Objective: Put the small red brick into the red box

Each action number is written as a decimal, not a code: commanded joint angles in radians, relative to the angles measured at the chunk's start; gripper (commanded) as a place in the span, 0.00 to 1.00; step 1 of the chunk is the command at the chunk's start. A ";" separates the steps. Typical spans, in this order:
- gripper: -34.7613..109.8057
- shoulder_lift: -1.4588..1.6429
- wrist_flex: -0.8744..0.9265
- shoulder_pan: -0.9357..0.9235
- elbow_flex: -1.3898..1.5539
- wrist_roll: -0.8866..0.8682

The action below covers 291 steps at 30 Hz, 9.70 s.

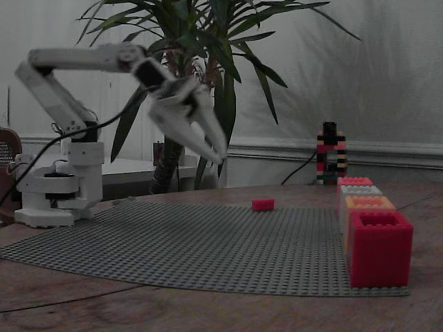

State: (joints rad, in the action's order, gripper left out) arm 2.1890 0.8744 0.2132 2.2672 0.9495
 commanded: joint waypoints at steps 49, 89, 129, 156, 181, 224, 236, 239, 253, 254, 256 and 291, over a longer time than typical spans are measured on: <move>0.32 -0.864 0.140 0.477 -0.815 0.365; 0.33 -0.925 0.012 0.506 -0.716 0.554; 0.24 -0.713 -0.120 0.433 -0.876 -0.072; 0.24 -1.281 -0.104 -0.390 -1.560 -0.896; 0.24 -1.476 -0.095 -0.500 -1.720 -0.830; 0.25 -0.179 -0.011 -0.376 -0.463 -0.624; 0.26 0.500 0.061 -0.207 0.442 -0.787; 0.26 0.663 0.169 -0.193 0.512 -0.784; 0.26 1.003 0.522 -0.167 0.588 -0.873; 0.26 1.023 0.528 -0.167 0.592 -0.879; 0.26 1.031 0.531 -0.167 0.594 -0.893; 0.24 1.032 0.531 -0.307 0.595 -0.951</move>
State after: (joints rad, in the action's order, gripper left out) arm 3.2091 1.3806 -0.0583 2.8701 0.0153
